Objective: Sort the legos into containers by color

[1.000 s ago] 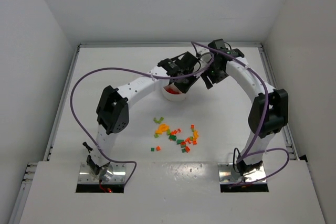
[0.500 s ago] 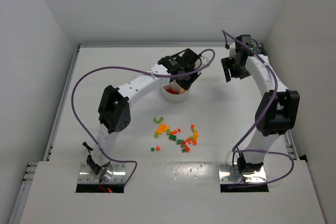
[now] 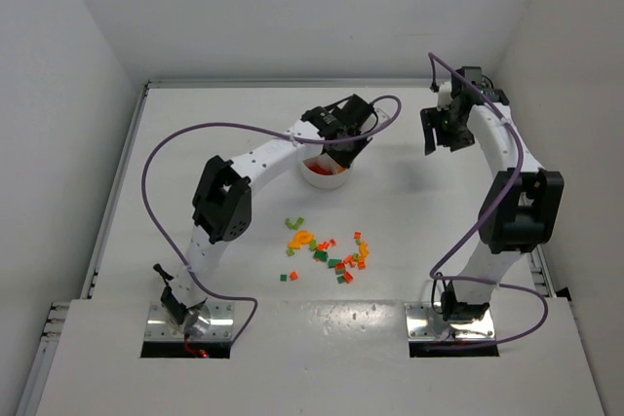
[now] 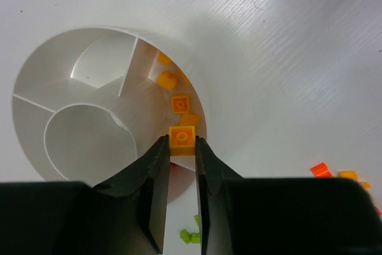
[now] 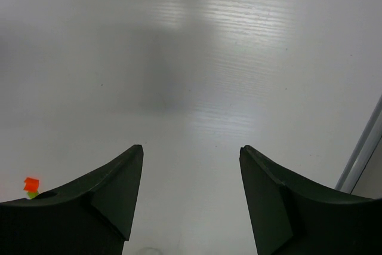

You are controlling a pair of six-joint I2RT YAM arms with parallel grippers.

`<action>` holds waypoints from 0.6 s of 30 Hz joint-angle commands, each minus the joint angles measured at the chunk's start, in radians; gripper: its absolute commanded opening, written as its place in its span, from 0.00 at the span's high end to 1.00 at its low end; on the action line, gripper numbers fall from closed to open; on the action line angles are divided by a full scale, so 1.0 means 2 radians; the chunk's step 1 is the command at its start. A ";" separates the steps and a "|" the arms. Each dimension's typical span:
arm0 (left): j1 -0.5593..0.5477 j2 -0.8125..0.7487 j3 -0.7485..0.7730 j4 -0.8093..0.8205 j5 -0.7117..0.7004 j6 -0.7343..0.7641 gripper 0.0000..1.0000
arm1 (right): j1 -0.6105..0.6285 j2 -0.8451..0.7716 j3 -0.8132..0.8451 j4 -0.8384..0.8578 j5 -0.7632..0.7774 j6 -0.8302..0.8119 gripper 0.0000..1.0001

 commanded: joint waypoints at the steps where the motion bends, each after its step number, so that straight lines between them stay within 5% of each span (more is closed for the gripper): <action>1: 0.009 0.000 0.027 0.001 -0.020 -0.008 0.74 | 0.000 -0.038 -0.008 -0.003 -0.033 -0.010 0.34; 11: 0.009 0.000 0.031 0.001 -0.023 -0.008 0.58 | 0.000 -0.047 -0.034 -0.008 -0.053 -0.020 0.34; 18: 0.018 -0.013 0.031 0.001 -0.001 -0.008 0.57 | 0.010 -0.047 -0.051 -0.013 -0.063 -0.035 0.34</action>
